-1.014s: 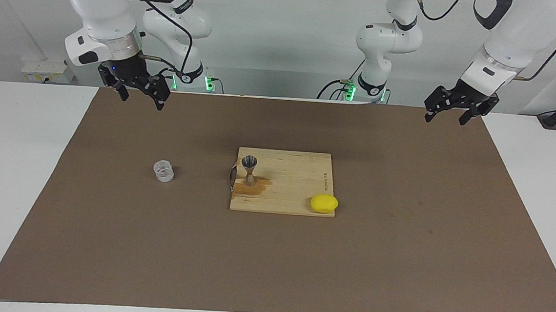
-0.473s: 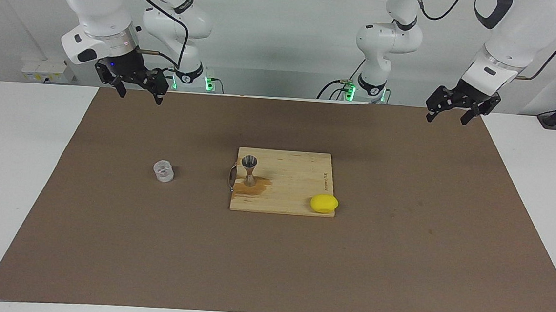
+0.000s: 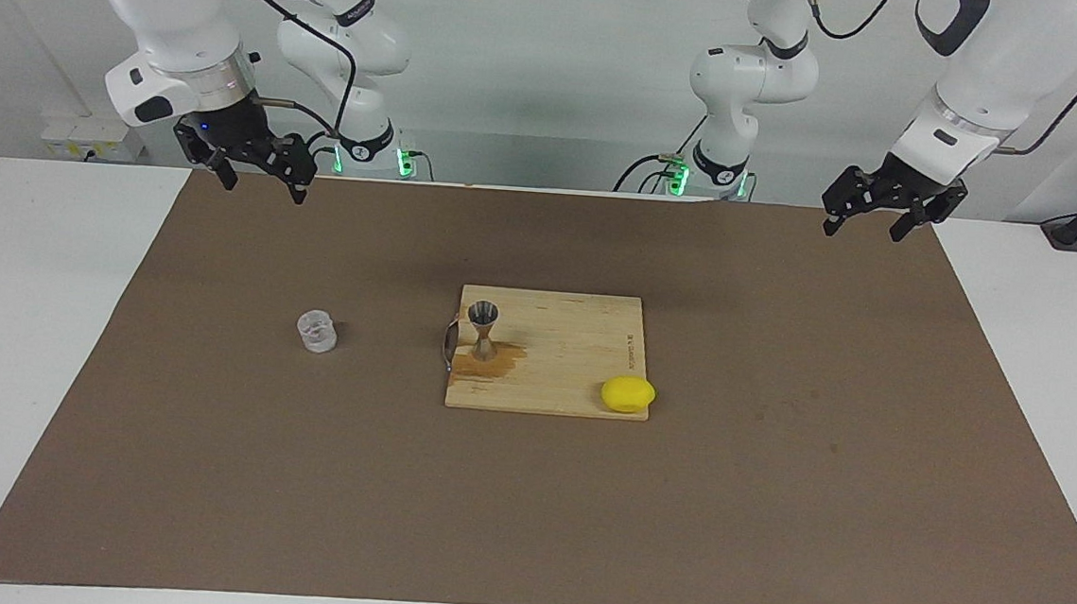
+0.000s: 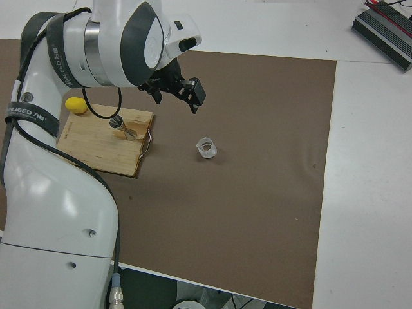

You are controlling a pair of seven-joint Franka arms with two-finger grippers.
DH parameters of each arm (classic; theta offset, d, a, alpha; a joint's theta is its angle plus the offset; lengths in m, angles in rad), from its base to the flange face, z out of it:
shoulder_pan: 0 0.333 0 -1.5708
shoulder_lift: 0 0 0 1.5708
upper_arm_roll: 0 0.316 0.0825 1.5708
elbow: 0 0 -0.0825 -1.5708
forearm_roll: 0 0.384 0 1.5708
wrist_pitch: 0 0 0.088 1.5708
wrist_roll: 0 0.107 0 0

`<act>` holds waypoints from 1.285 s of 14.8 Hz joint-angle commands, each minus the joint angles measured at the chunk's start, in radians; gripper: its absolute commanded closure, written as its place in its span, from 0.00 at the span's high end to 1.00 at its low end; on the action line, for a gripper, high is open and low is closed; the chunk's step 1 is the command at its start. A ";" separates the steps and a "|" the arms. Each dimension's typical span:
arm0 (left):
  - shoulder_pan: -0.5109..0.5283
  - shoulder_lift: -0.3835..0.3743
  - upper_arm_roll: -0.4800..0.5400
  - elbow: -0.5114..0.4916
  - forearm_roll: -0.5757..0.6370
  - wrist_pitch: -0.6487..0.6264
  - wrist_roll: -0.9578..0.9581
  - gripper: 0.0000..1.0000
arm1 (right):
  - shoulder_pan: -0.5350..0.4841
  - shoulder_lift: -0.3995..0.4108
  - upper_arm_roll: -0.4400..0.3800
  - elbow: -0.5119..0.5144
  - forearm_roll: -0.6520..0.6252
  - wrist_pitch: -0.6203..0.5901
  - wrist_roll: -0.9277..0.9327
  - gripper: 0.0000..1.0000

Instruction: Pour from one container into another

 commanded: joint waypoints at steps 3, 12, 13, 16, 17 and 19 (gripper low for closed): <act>-0.002 -0.009 0.001 -0.002 0.015 -0.004 0.005 1.00 | -0.015 -0.017 0.005 -0.027 0.025 0.018 -0.028 0.99; -0.002 -0.009 0.001 -0.002 0.015 -0.004 0.005 1.00 | -0.006 -0.018 0.007 -0.027 0.008 0.022 -0.036 1.00; -0.002 -0.009 0.001 -0.002 0.015 -0.004 0.005 1.00 | -0.004 -0.017 0.008 -0.027 0.008 0.022 -0.047 1.00; -0.002 -0.009 0.001 -0.002 0.015 -0.004 0.005 1.00 | -0.004 -0.018 0.008 -0.027 0.006 0.022 -0.060 1.00; -0.002 -0.009 0.001 -0.002 0.015 -0.004 0.005 1.00 | -0.004 -0.018 0.008 -0.027 0.006 0.022 -0.070 1.00; -0.002 -0.009 0.001 -0.002 0.015 -0.004 0.005 1.00 | -0.004 -0.018 0.008 -0.027 0.005 0.024 -0.080 1.00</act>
